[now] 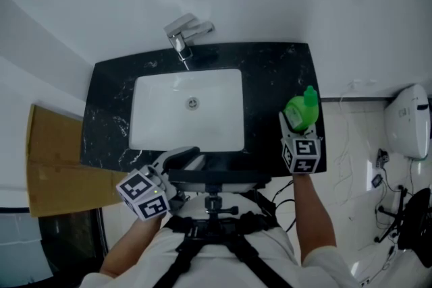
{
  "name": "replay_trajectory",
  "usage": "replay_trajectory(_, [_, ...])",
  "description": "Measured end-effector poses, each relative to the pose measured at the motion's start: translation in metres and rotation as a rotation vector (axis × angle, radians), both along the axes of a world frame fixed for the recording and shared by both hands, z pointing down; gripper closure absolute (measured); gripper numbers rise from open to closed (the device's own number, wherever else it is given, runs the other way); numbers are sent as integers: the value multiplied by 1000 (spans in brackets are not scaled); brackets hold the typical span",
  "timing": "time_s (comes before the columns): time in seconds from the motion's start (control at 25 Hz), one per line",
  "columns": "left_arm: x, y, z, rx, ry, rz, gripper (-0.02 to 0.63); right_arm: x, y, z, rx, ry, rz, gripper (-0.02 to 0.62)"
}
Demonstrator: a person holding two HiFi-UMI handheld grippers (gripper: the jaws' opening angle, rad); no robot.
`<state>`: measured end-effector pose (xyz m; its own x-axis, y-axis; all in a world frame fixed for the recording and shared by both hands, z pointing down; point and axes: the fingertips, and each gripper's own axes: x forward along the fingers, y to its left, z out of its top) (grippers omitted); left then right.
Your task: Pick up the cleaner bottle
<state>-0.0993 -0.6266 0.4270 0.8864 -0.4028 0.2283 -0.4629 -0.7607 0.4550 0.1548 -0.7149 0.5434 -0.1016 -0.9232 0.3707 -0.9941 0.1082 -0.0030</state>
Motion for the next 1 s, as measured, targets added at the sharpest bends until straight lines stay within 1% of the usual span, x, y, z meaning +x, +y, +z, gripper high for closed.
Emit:
replay_trajectory(0.64, [-4,-7,-2,6,36,-17,507,-2,-5,-7,-9,36,-15,422])
replay_trajectory(1.0, [-6,-7,-4,9,40,-18,508,-5,-5,-13,-8,39,-16,422])
